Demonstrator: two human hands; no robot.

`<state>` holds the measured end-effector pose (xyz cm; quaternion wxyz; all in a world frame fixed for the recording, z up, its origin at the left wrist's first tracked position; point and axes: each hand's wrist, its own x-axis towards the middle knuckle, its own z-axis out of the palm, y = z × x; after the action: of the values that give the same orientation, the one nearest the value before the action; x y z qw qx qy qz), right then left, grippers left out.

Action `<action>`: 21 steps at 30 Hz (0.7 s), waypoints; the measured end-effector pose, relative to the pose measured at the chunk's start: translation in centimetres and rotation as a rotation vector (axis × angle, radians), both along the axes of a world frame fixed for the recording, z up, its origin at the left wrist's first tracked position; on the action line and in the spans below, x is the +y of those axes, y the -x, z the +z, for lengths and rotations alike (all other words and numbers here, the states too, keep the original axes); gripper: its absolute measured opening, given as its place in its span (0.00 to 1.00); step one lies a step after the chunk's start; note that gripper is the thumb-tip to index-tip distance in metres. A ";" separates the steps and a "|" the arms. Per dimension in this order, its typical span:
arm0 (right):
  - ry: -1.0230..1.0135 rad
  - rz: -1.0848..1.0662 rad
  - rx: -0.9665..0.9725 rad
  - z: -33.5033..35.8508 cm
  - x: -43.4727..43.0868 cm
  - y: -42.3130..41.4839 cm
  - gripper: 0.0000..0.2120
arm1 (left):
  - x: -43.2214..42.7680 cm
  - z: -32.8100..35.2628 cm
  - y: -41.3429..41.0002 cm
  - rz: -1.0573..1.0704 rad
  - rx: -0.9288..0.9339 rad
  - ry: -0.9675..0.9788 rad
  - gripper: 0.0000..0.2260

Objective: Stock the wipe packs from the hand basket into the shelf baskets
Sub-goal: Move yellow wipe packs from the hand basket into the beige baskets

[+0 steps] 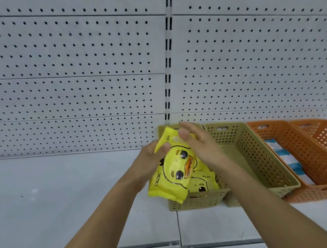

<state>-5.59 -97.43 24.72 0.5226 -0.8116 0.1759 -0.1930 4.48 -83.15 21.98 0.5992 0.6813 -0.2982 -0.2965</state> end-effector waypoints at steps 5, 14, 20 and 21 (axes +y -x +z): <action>-0.072 -0.154 -0.024 -0.2 -2.3 -1.4 0.21 | -0.8 0.3 -0.6 -0.095 0.009 -0.079 0.14; -0.698 -0.449 0.043 -3.2 -5.1 -2.5 0.14 | -3.7 -1.1 -2.7 0.248 -0.086 -0.146 0.23; -0.435 -0.645 -0.092 -3.8 -8.3 -4.1 0.16 | -3.6 -4.7 -3.1 0.350 -0.273 -0.257 0.16; -0.351 -0.631 -0.067 -4.3 -8.4 -4.6 0.14 | -3.6 -5.5 -2.8 0.297 -0.278 -0.322 0.21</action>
<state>-0.98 -105.87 20.42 0.5743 -0.6085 0.4308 -0.3381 7.32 -86.72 16.49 0.4731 0.8385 -0.2232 -0.1523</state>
